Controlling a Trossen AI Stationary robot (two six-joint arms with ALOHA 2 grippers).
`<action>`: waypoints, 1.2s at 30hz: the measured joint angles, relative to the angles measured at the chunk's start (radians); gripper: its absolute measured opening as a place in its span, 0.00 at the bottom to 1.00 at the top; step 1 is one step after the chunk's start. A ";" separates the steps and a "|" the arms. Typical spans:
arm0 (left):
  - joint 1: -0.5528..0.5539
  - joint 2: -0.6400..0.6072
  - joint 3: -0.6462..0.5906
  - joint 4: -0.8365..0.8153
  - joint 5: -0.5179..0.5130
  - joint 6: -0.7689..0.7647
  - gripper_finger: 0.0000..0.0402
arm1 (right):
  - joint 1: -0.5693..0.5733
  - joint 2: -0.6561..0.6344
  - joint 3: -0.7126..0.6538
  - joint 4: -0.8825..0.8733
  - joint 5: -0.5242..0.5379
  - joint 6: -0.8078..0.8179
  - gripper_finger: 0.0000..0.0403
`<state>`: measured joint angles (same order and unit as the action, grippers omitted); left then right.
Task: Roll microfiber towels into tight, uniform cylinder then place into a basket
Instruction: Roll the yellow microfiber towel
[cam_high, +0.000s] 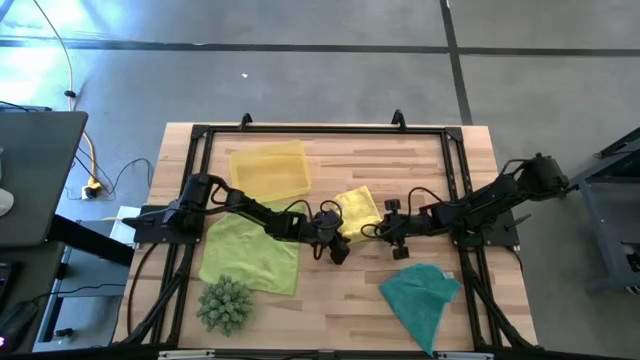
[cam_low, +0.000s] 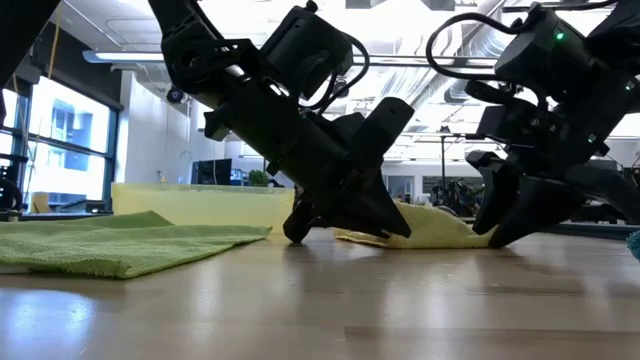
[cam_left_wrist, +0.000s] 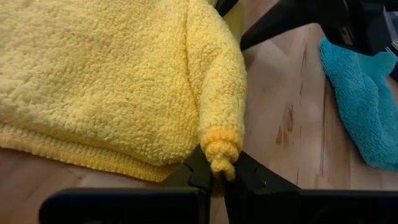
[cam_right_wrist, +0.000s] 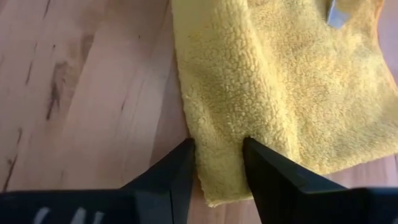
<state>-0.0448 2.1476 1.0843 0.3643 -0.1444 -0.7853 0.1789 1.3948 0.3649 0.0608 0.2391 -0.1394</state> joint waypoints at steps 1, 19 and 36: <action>0.000 0.000 0.000 -0.003 0.002 0.000 0.03 | 0.000 0.000 0.000 -0.002 0.005 0.000 0.31; 0.001 -0.002 0.002 -0.024 0.029 0.019 0.04 | -0.016 0.000 -0.001 -0.006 0.003 -0.012 0.47; 0.000 -0.045 -0.004 -0.044 0.047 0.082 0.10 | -0.039 0.001 -0.002 -0.009 -0.062 0.135 0.01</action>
<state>-0.0448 2.1027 1.0801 0.3200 -0.0978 -0.7037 0.1401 1.3960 0.3634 0.0521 0.1769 -0.0042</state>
